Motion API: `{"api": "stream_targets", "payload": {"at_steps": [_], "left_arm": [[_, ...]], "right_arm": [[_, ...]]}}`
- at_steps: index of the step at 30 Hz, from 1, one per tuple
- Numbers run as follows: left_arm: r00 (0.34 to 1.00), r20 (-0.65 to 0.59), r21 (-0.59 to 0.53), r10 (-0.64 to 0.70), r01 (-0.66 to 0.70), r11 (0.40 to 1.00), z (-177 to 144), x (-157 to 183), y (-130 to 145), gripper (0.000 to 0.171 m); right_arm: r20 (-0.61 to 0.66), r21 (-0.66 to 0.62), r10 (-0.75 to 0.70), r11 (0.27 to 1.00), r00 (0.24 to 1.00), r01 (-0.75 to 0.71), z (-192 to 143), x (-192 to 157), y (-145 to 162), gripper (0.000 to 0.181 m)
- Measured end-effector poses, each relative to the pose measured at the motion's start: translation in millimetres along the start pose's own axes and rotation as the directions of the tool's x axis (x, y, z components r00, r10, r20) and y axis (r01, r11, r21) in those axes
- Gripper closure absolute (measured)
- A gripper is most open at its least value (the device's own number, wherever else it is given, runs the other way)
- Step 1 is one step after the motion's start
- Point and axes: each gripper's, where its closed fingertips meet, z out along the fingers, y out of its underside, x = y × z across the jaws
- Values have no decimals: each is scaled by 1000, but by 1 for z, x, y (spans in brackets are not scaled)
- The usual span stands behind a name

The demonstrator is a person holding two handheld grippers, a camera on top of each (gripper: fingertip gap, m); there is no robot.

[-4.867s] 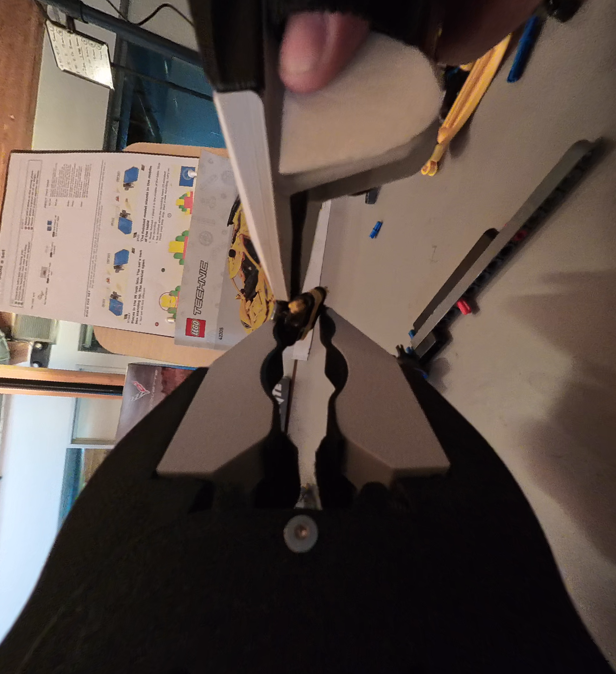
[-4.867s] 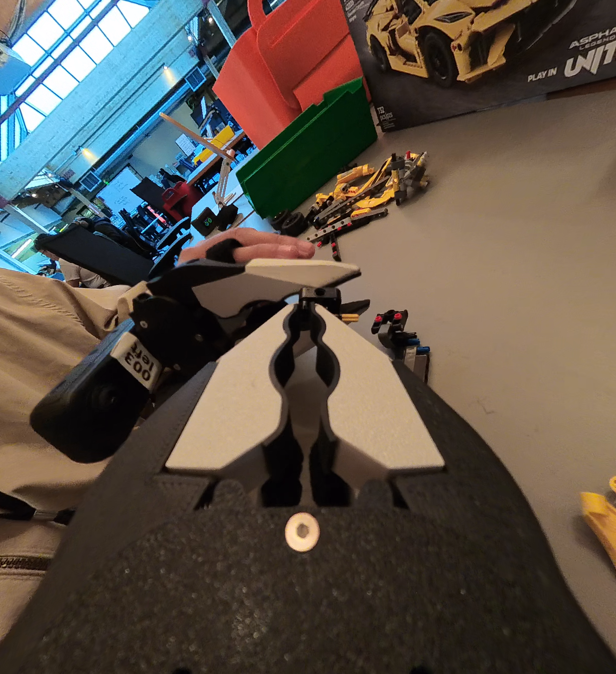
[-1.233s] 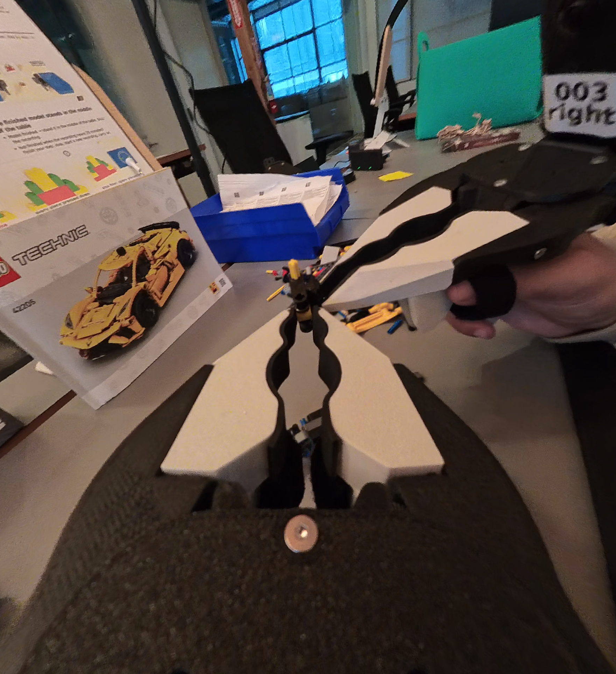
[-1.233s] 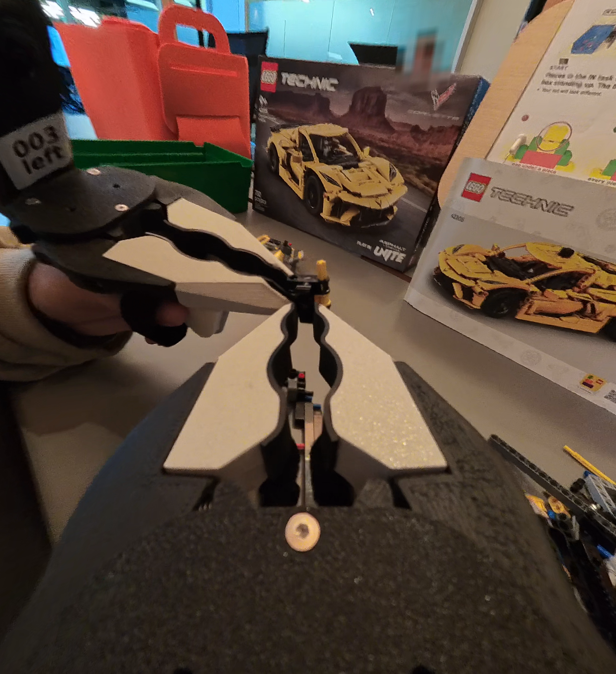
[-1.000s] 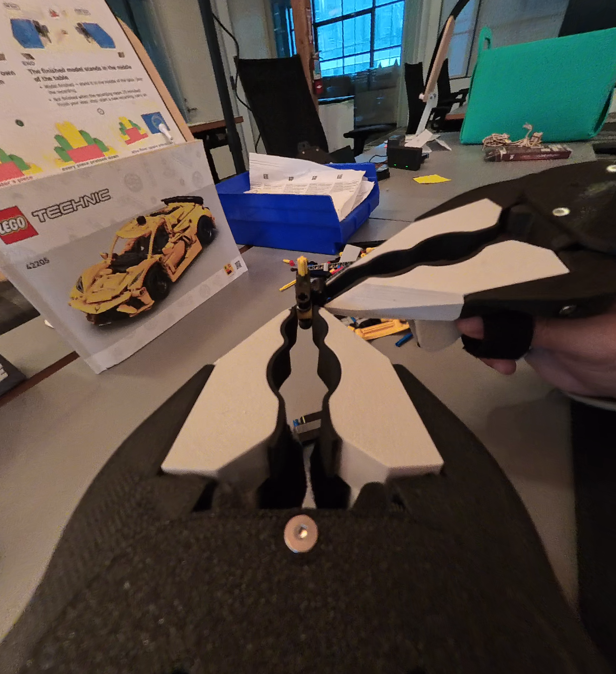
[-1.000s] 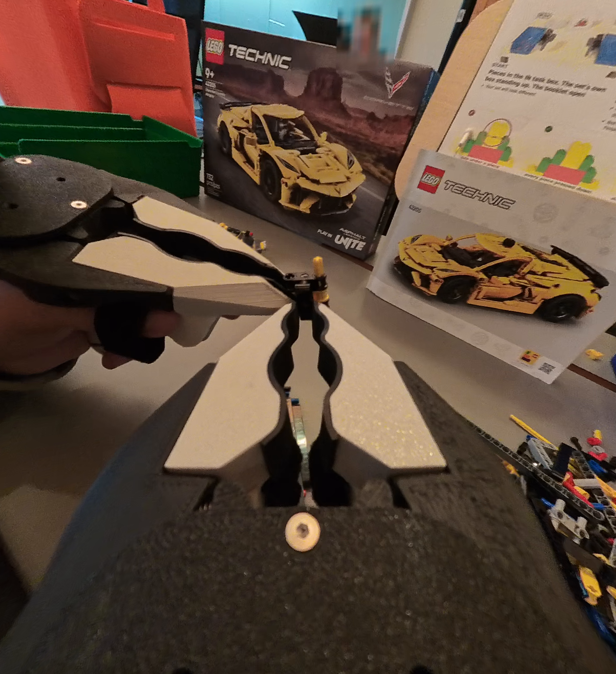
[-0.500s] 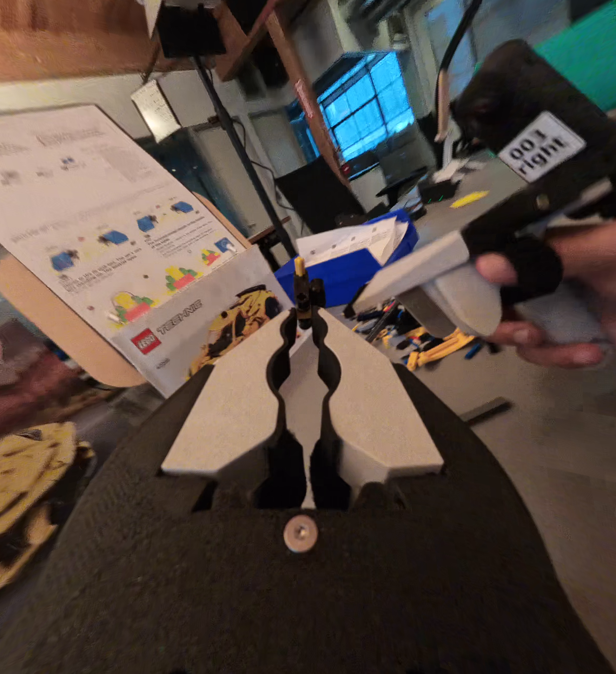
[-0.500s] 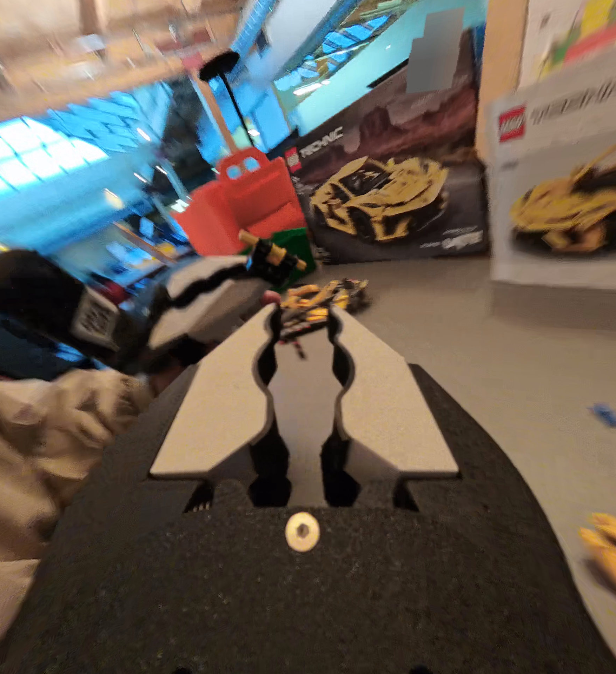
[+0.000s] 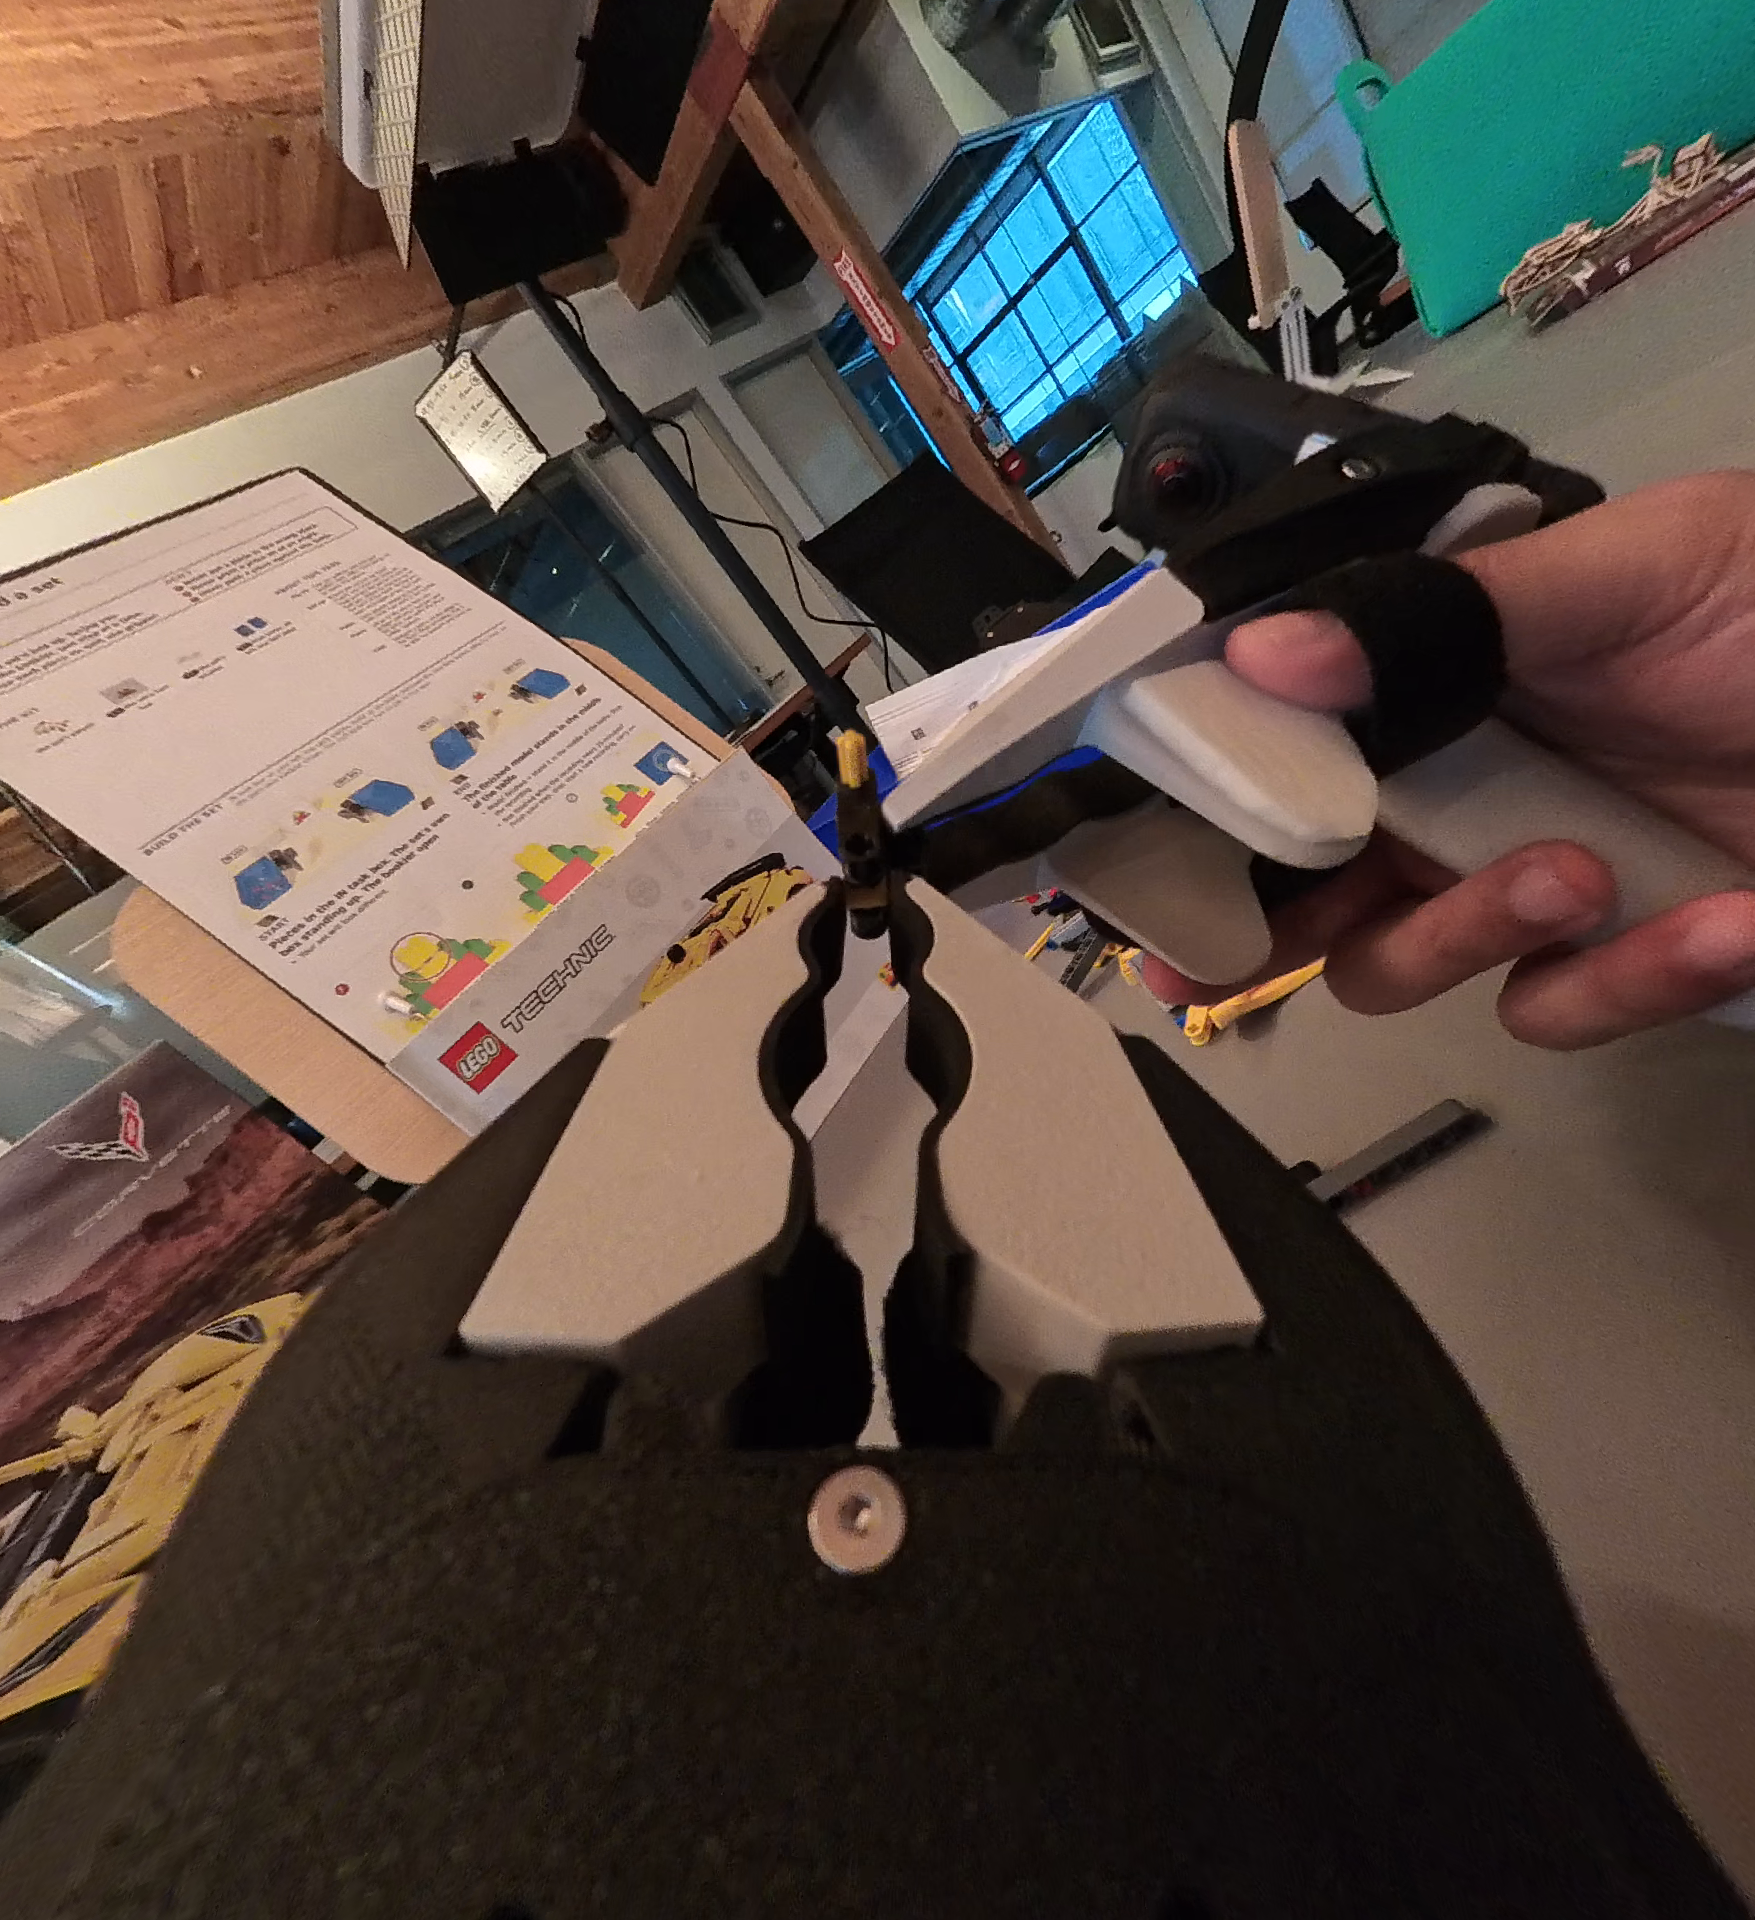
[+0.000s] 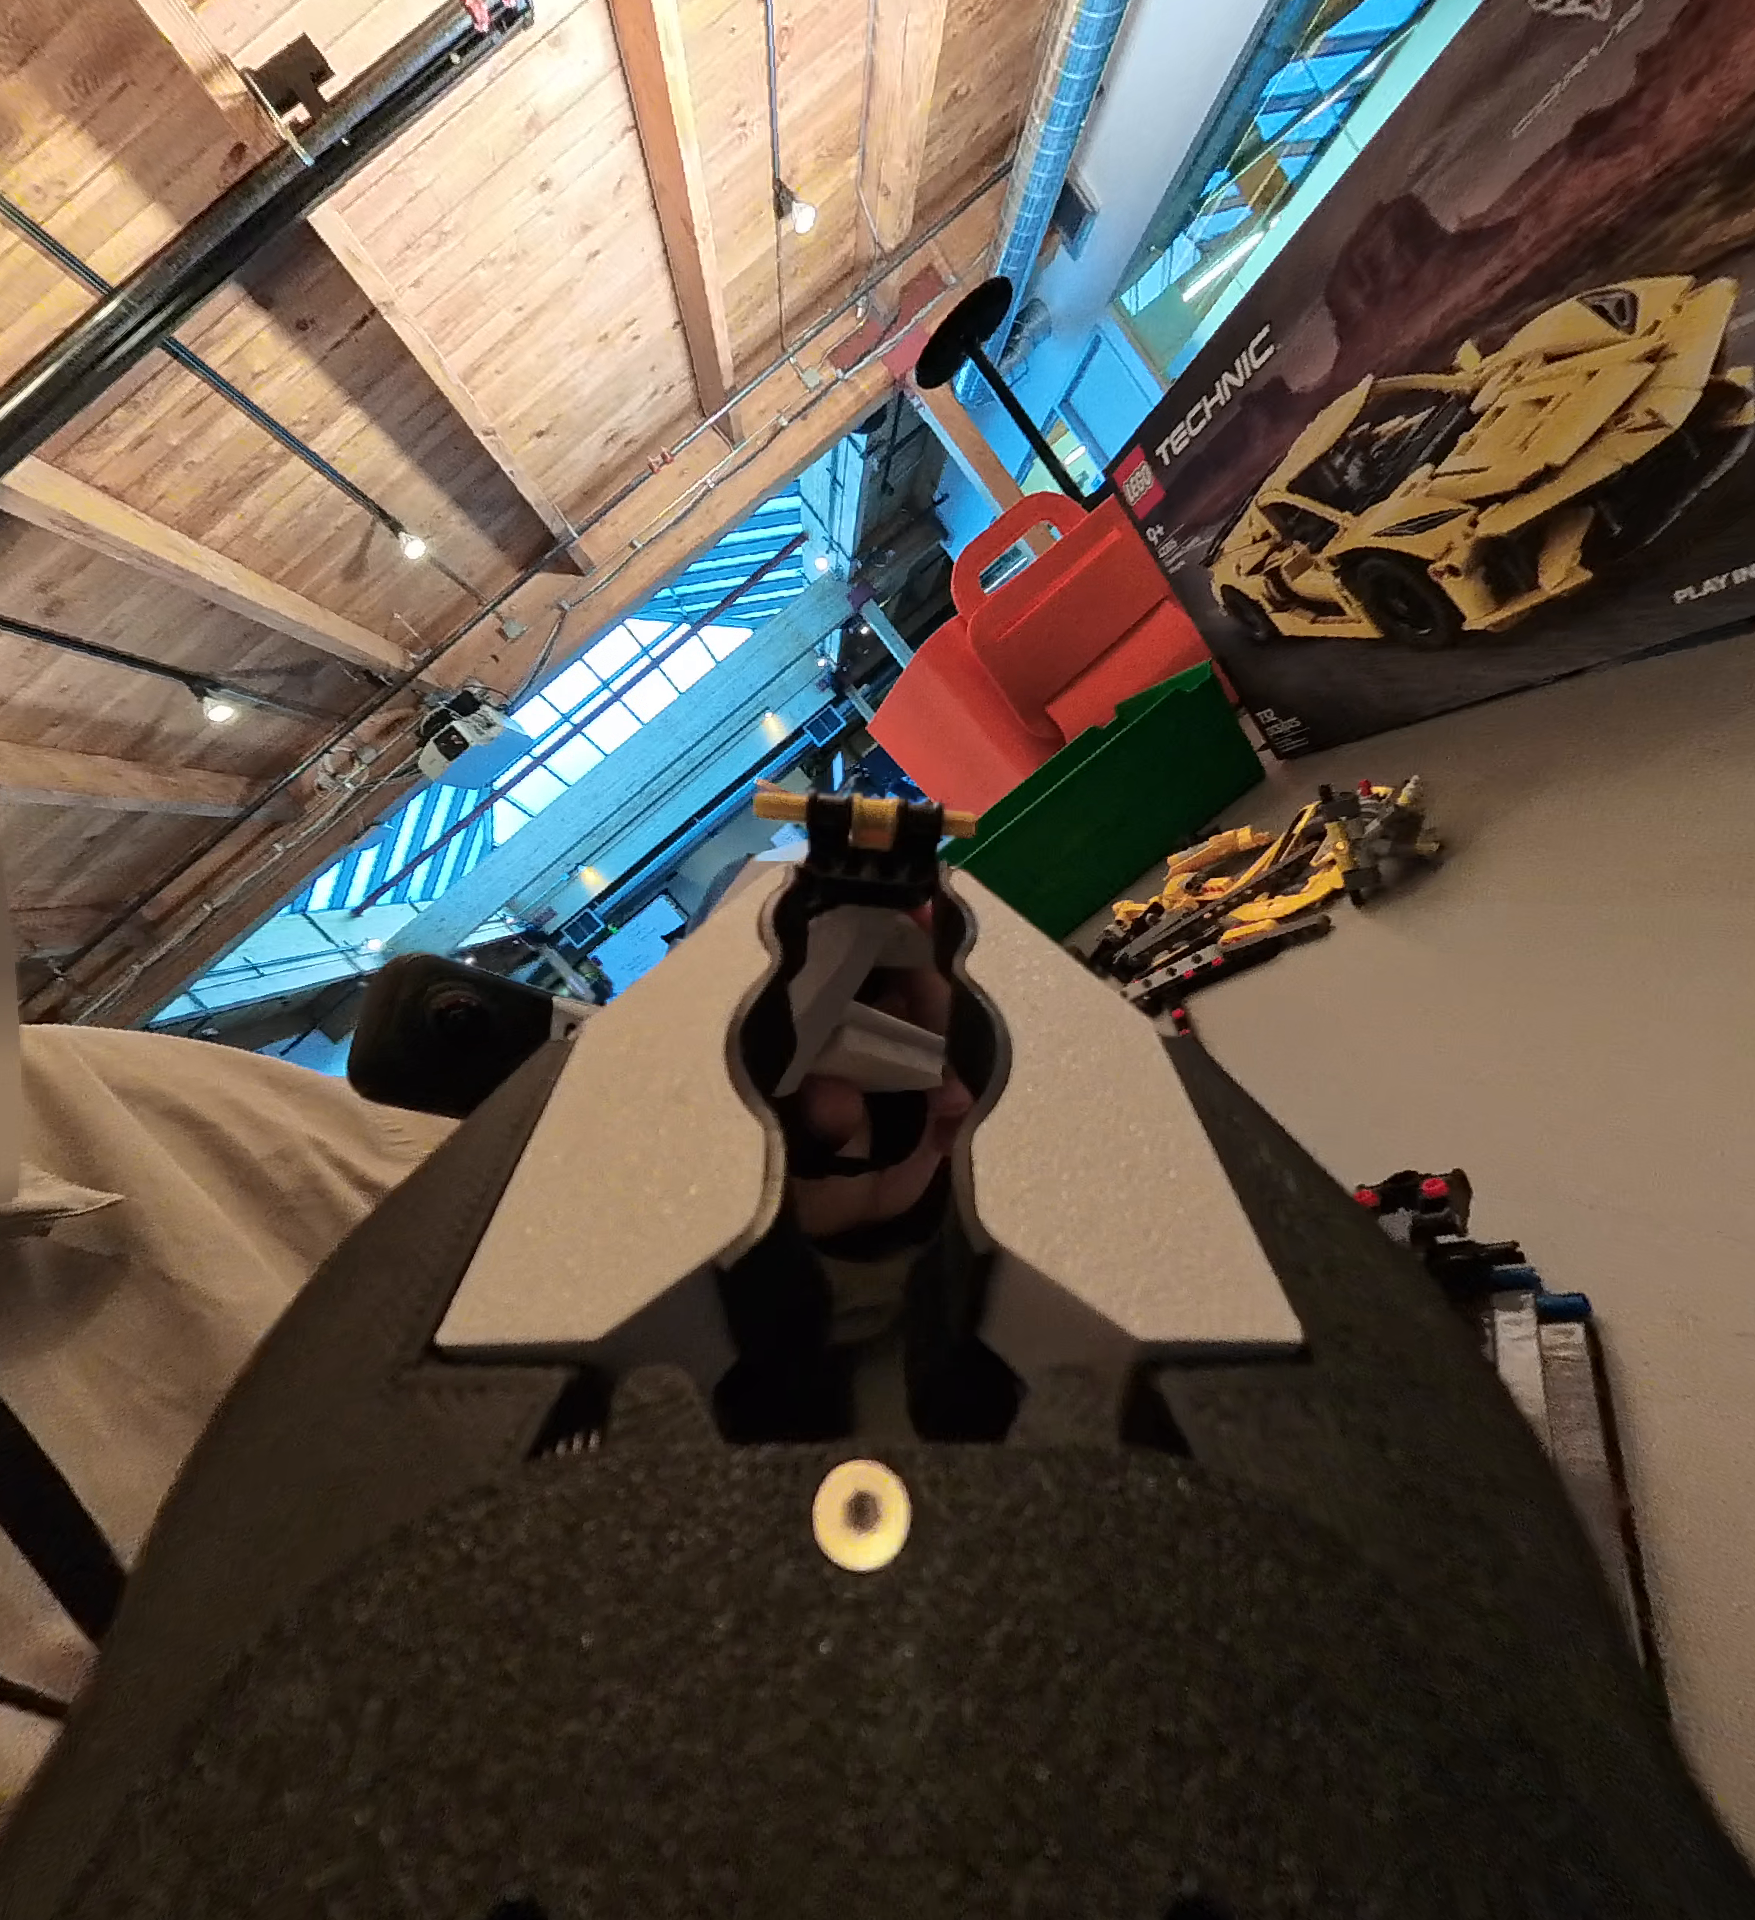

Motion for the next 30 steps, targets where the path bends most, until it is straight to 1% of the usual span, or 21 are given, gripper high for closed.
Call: {"api": "stream_targets", "payload": {"at_steps": [4,7,8,9,11,12,15,18,21,23,26,27,28,29,30], "left_arm": [[999,-3,-21,52,-52,998,0,2,4,163],[996,25,-46,81,-80,996,2,1,7,155],[996,13,-42,88,-88,995,2,3,7,155],[995,-1,-32,95,-95,995,1,6,6,161],[992,-21,-26,128,-128,991,-1,9,8,163],[989,-40,-41,142,-144,989,-1,10,10,163],[995,-52,-94,83,-88,992,0,10,13,164],[993,-41,-134,114,-118,984,1,11,20,164],[997,-52,-151,61,-69,986,3,12,24,164],[997,-67,-172,-26,14,985,5,14,27,165],[998,-57,-185,-13,2,983,6,13,30,165],[999,41,-207,-19,27,978,5,-7,35,164],[981,189,-229,-45,89,969,-1,-47,44,165],[964,212,-204,-161,205,957,-6,-72,50,165],[948,169,-160,-271,298,941,-8,-76,49,165]], "right_arm": [[-14,-22,13,1000,1000,-13,-2,5,4,159],[-58,-42,-17,999,998,14,-3,10,5,159],[-56,-55,-20,998,998,17,-4,9,7,159],[-39,-64,-11,998,999,8,-4,7,8,159],[-3,-102,52,993,999,-52,-4,6,12,159],[-4,-120,76,990,997,-76,-4,9,14,159],[5,-114,118,987,993,-116,-6,9,13,159],[-5,-121,167,979,986,-167,-6,15,16,159],[-26,-148,148,978,989,-150,-9,19,17,159],[-46,-159,143,976,989,-149,-12,23,19,159],[-57,-177,122,976,991,-130,-14,25,19,160],[-90,-224,107,966,990,-125,-18,30,23,181],[-143,-247,58,965,988,-92,-25,38,28,181],[-139,-210,73,972,988,-101,-30,39,23,181],[-128,-170,52,983,990,-73,-31,36,13,181]]}}
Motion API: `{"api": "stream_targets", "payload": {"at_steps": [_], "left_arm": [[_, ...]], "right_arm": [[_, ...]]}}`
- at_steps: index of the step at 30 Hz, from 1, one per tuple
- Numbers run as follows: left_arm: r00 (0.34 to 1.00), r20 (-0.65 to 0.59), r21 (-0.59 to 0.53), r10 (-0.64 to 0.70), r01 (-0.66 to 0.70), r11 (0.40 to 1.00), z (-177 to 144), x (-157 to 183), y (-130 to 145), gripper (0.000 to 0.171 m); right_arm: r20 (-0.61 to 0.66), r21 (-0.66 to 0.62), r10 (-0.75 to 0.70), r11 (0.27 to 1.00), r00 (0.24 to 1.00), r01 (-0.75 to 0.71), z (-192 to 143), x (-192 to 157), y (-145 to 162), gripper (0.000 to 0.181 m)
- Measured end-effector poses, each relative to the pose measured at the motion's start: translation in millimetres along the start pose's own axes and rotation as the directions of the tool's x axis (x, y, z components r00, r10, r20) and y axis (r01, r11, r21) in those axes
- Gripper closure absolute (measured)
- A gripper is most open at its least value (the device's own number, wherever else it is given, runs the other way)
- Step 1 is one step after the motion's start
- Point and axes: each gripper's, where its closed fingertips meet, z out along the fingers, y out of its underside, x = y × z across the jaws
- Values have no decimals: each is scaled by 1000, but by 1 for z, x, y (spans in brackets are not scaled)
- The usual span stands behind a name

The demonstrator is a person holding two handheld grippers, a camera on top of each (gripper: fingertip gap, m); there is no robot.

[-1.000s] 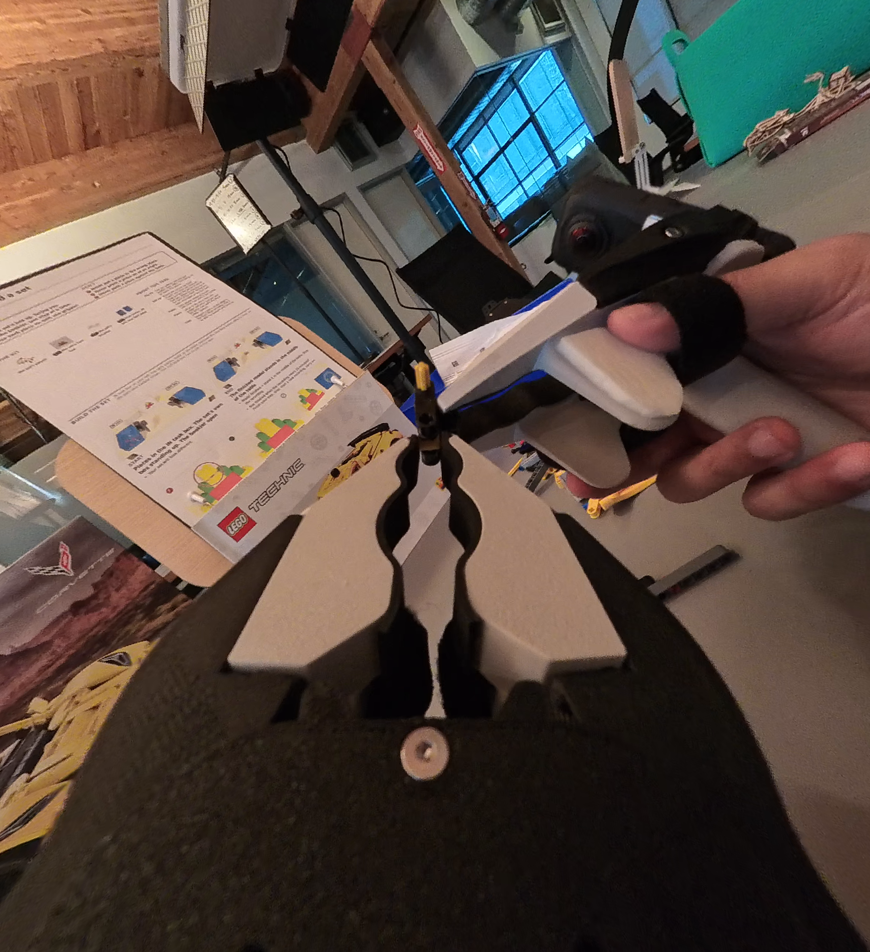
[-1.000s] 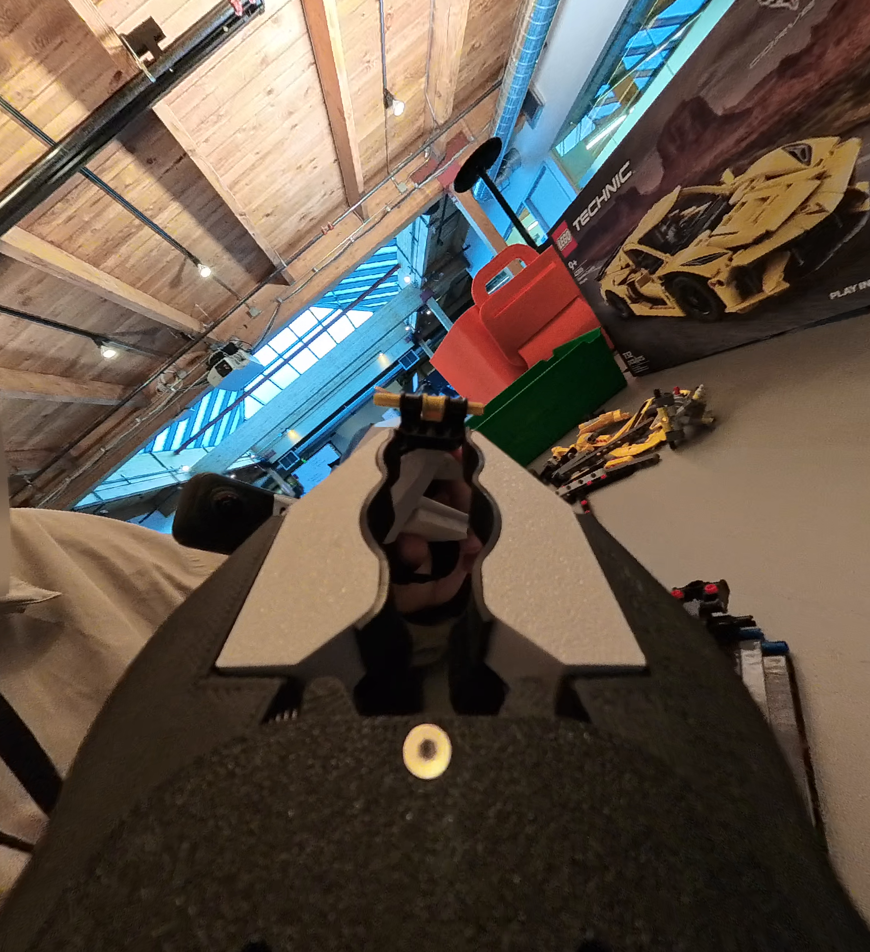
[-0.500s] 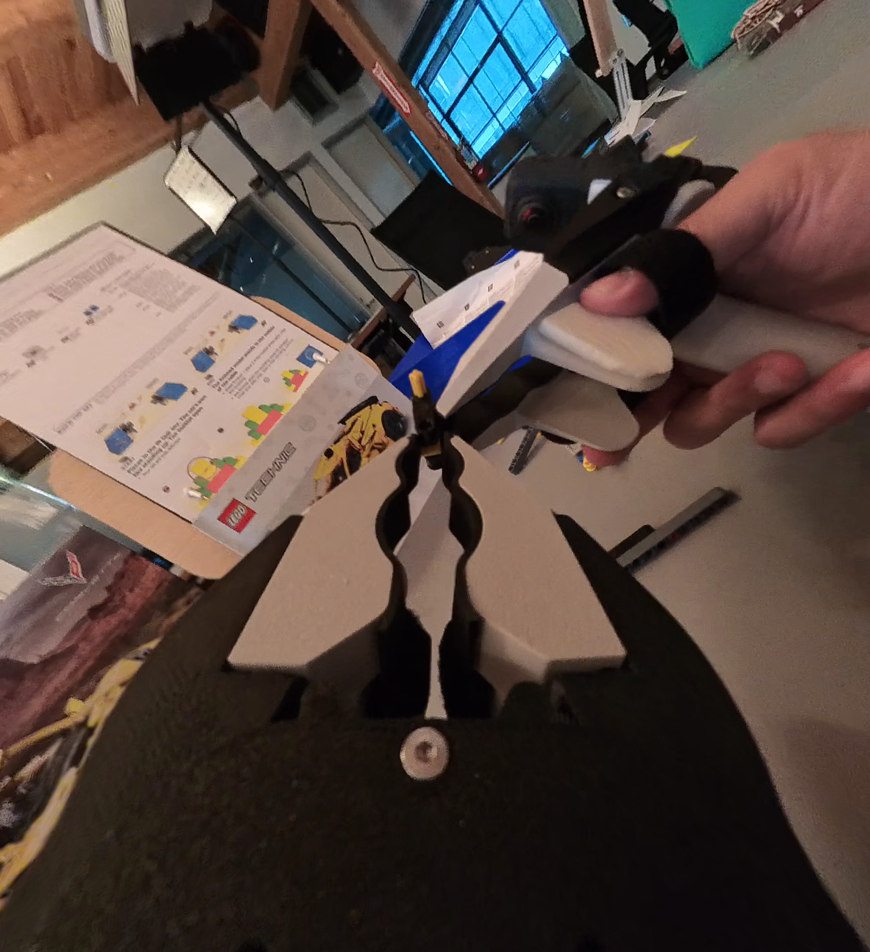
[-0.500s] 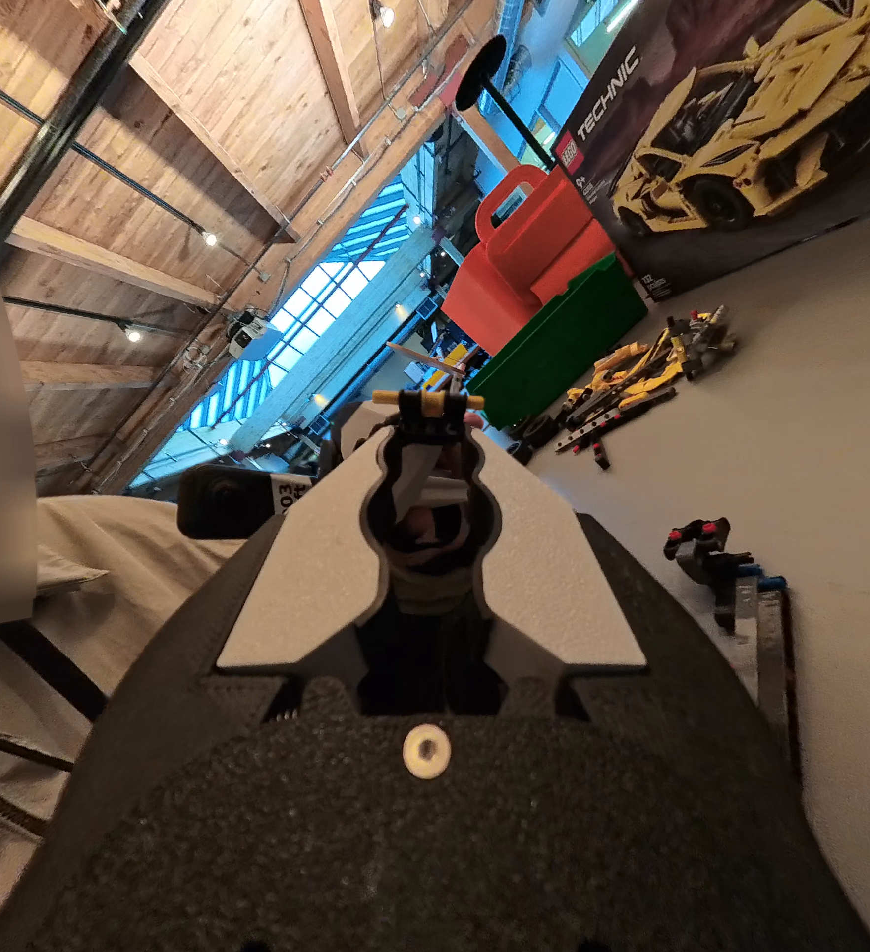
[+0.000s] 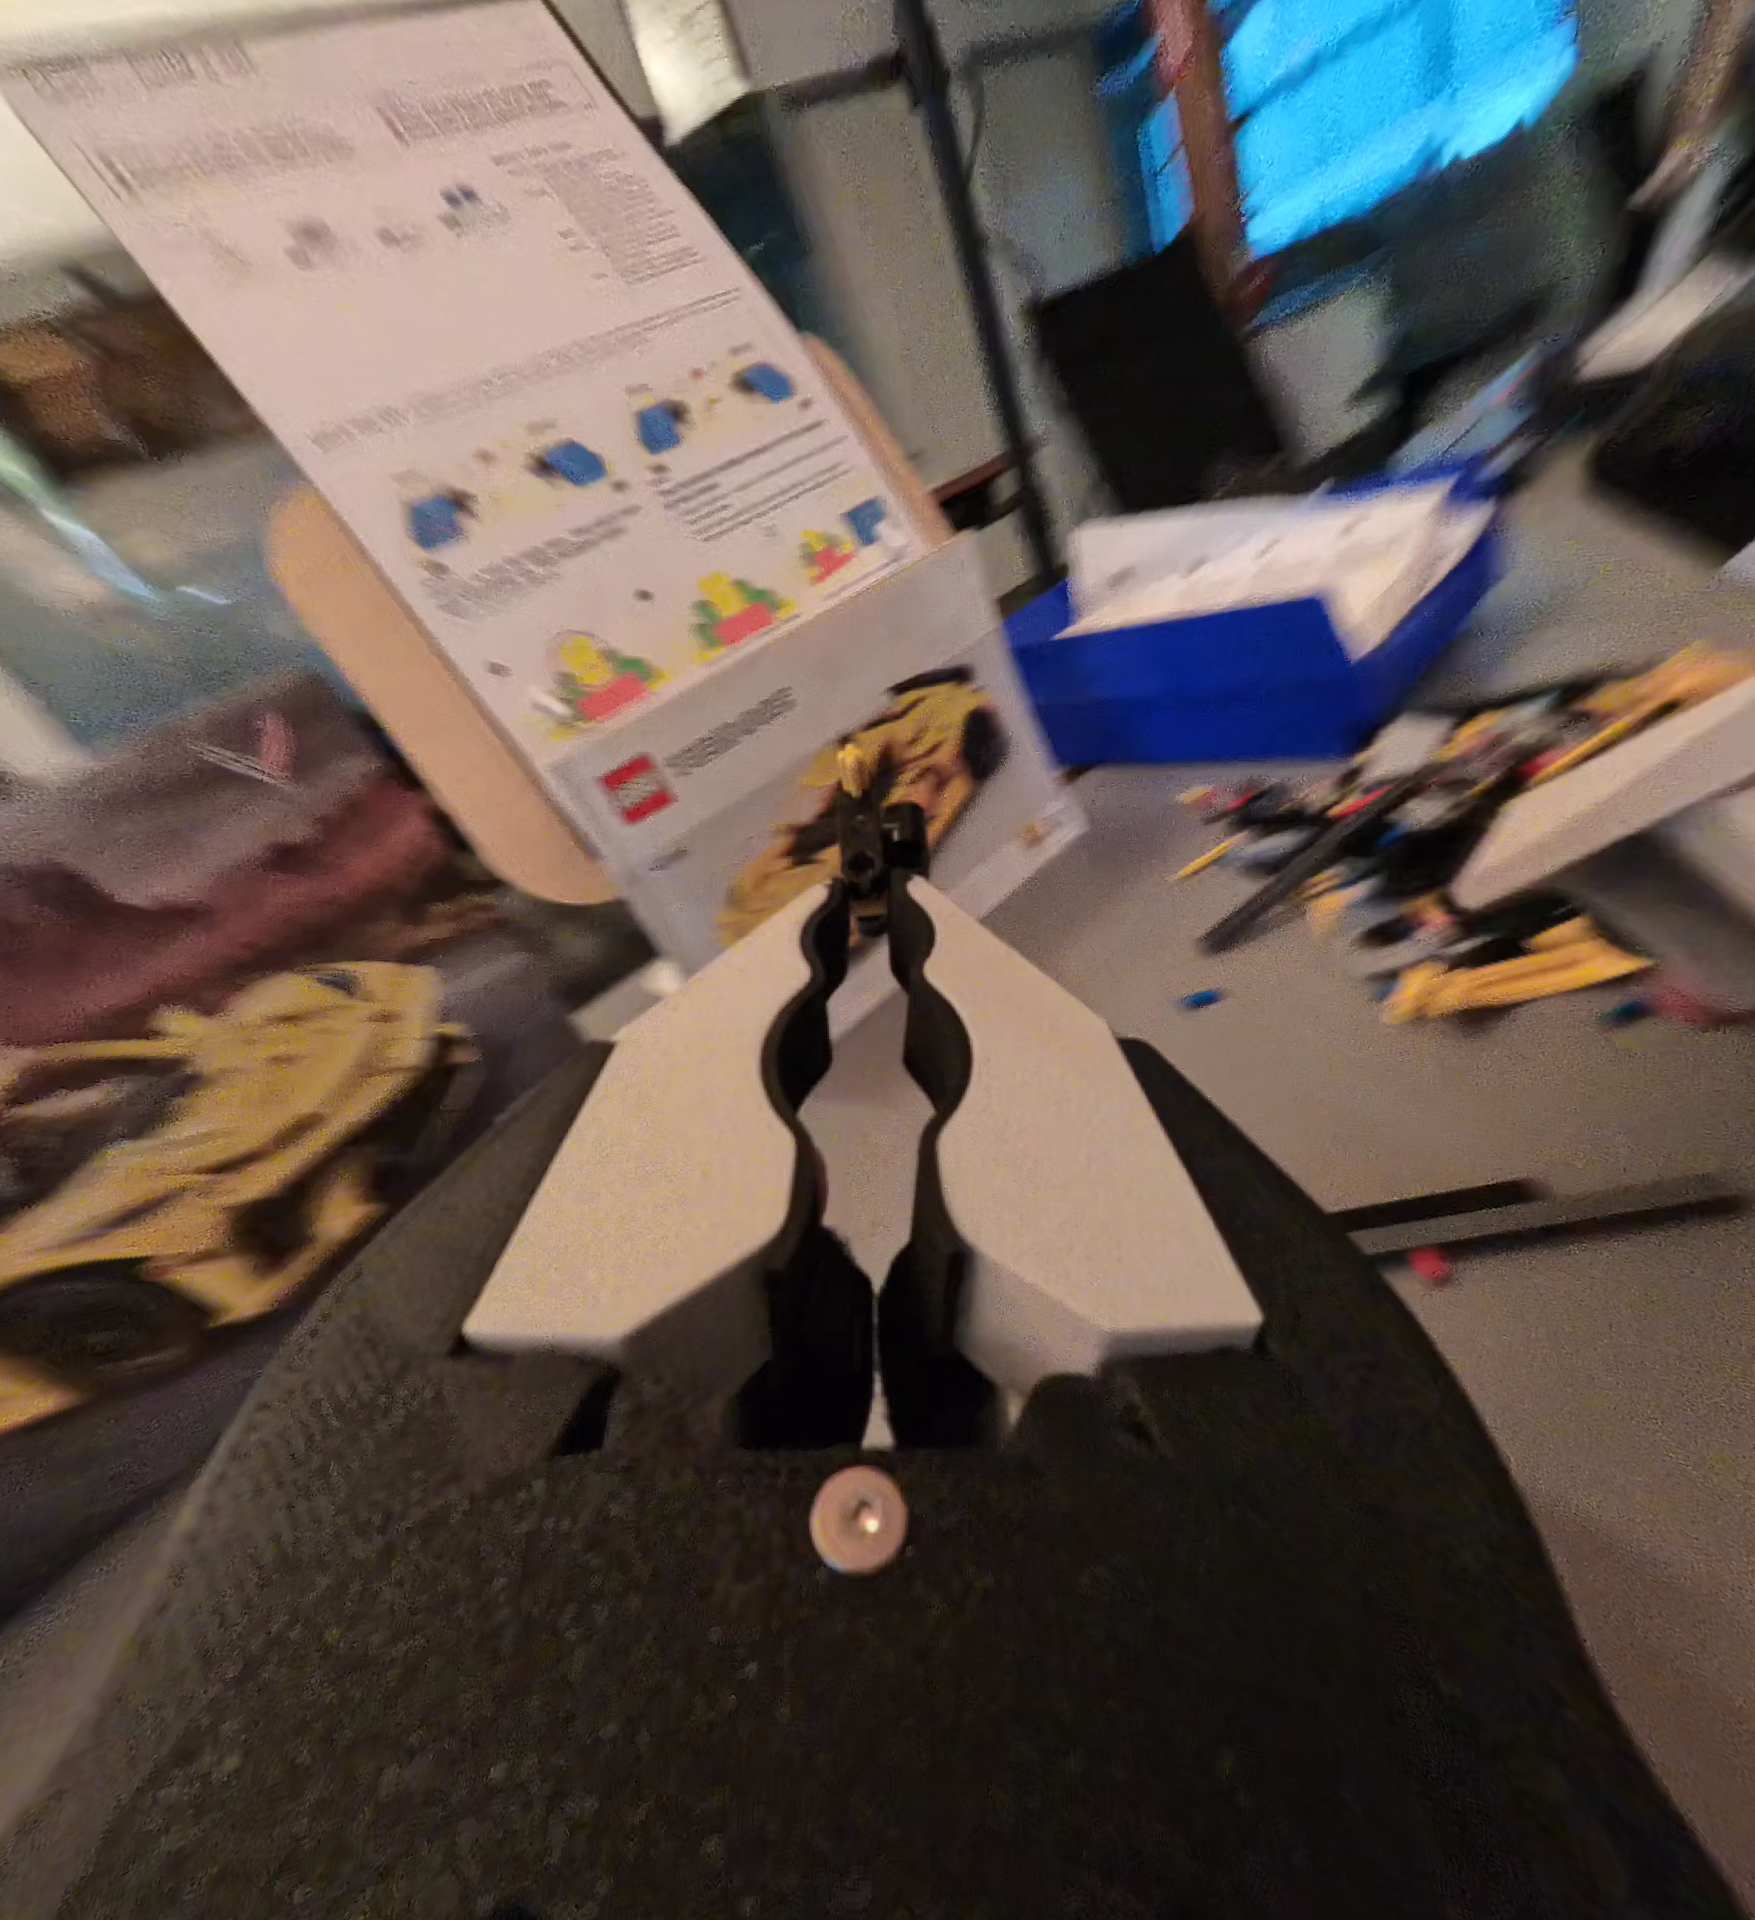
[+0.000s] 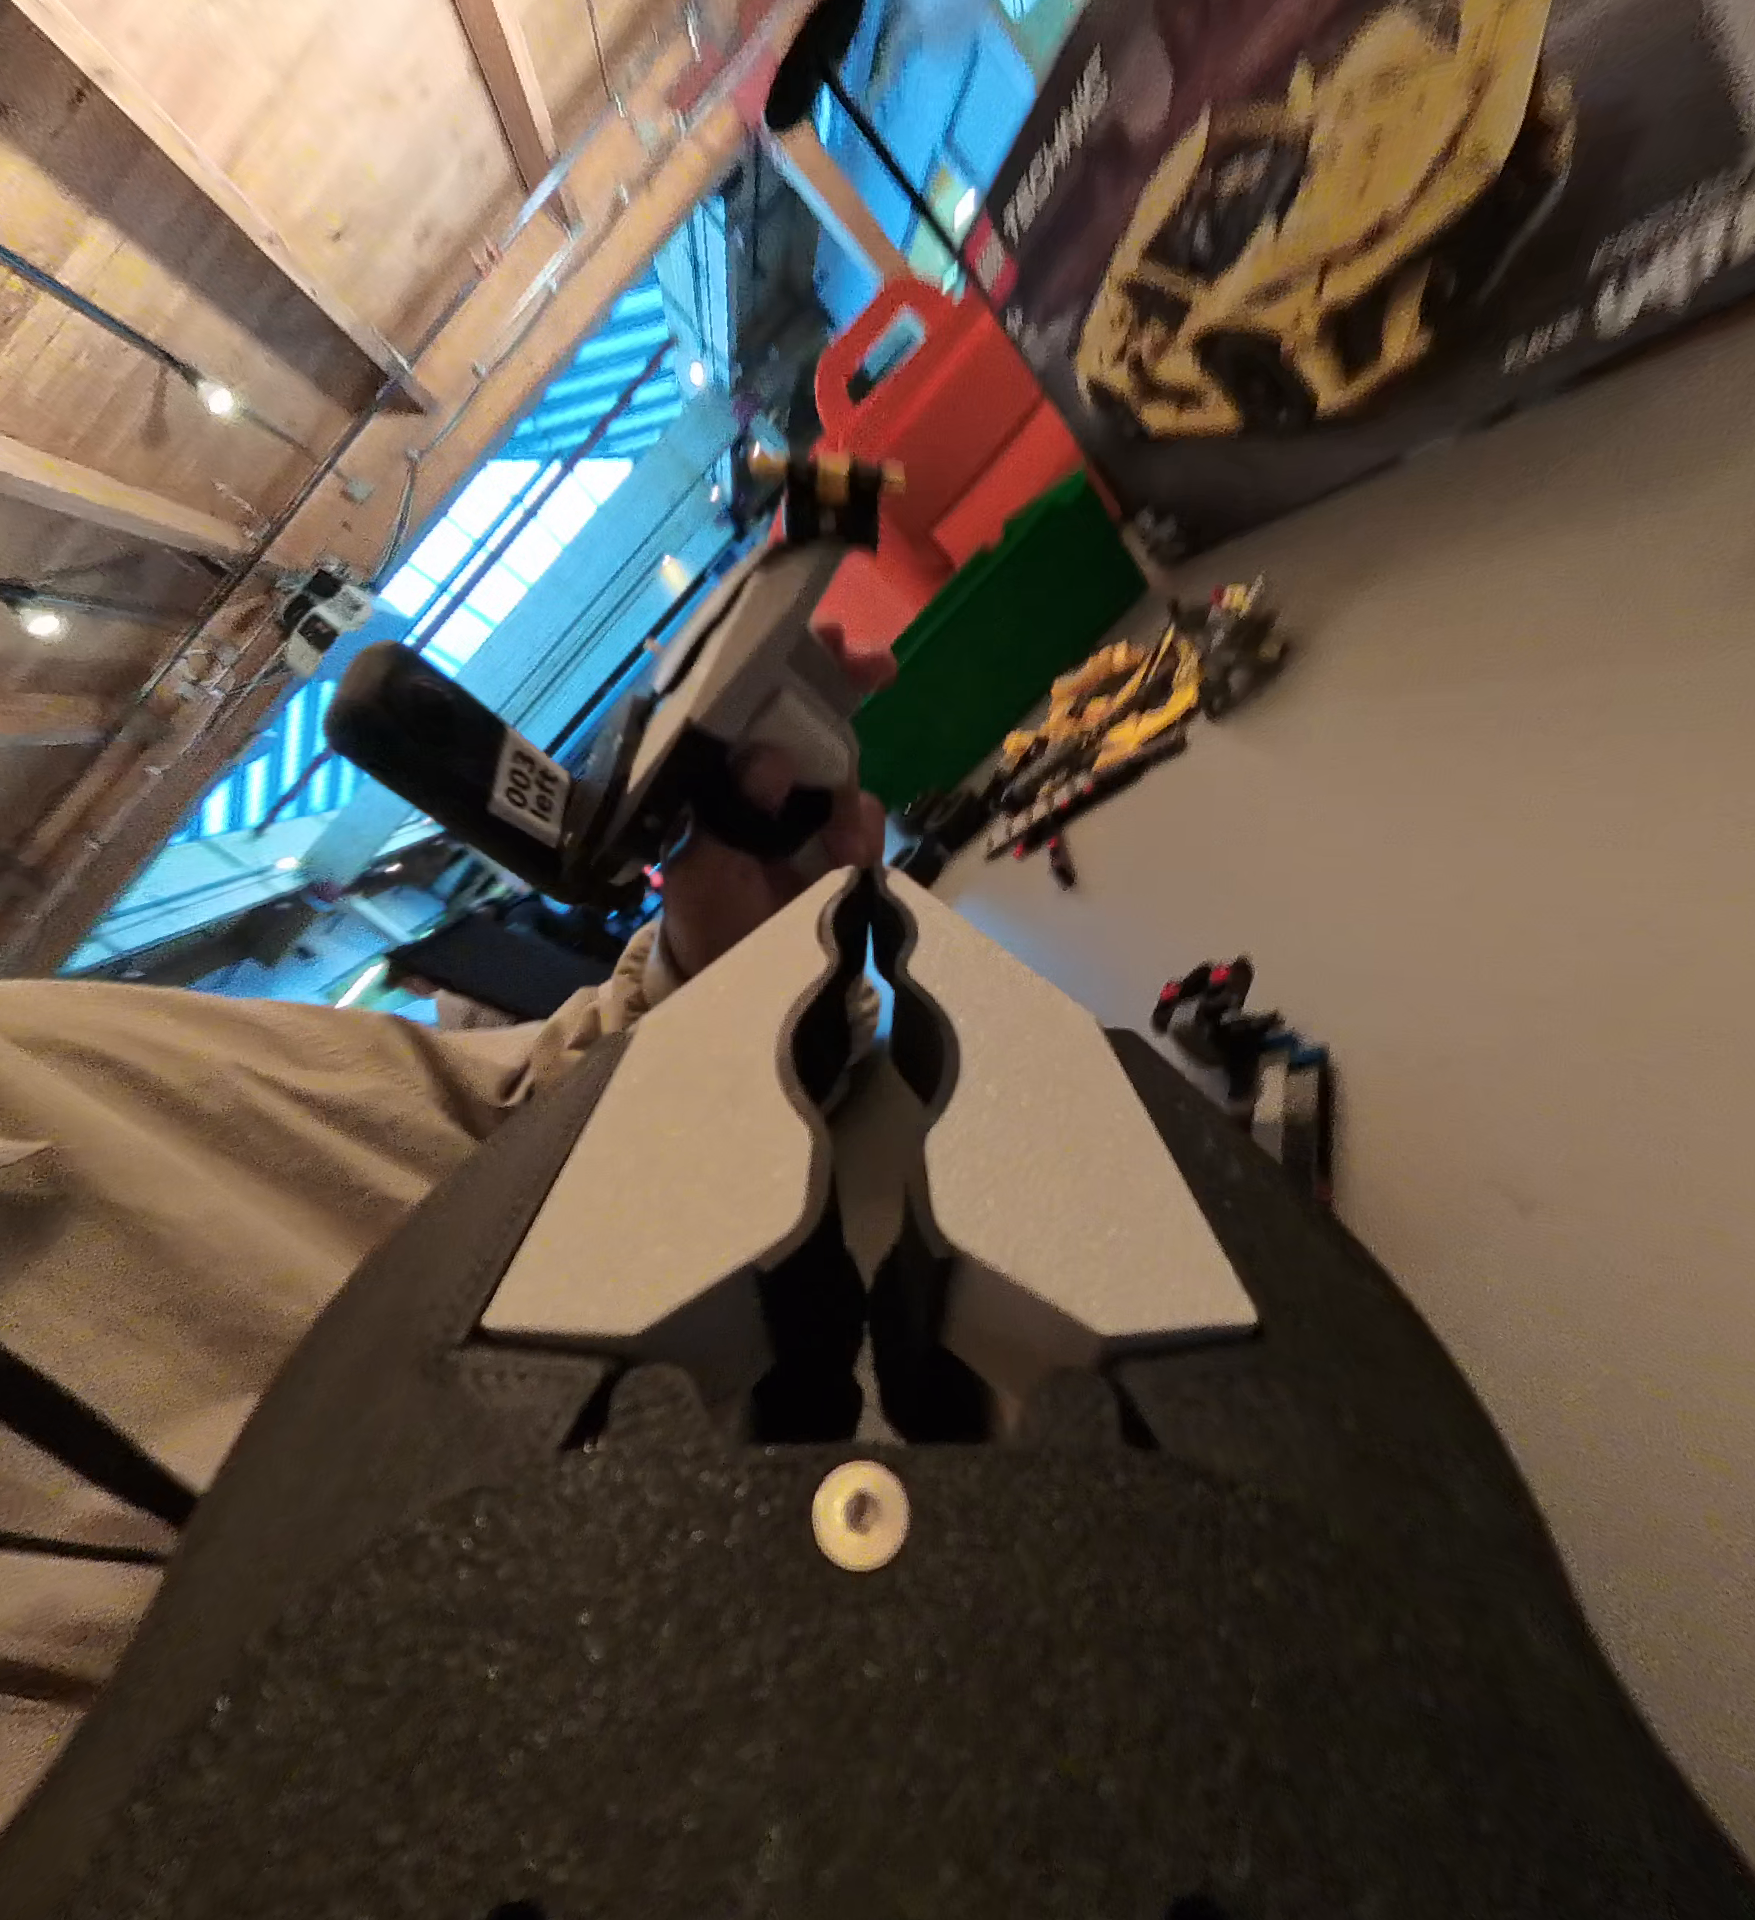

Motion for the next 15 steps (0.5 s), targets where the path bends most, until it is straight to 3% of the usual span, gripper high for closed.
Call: {"api": "stream_targets", "payload": {"at_steps": [3,5,8,11,15], "left_arm": [[976,-186,15,-112,117,993,1,46,-2,164],[924,-287,67,-254,283,957,-4,50,-19,164],[773,-423,29,-473,533,845,-8,52,-22,165],[686,-489,-8,-539,615,789,-8,56,-23,165],[686,-552,-15,-474,560,828,-14,71,-26,165]], "right_arm": [[-132,-88,-239,970,962,228,16,6,-2,181],[-258,-156,-554,832,792,532,20,6,-8,171],[-449,-190,-744,620,495,761,7,-11,-27,168],[-427,-358,-872,406,239,841,8,-27,-27,156],[-342,-466,-935,258,97,847,10,-37,-23,161]]}}
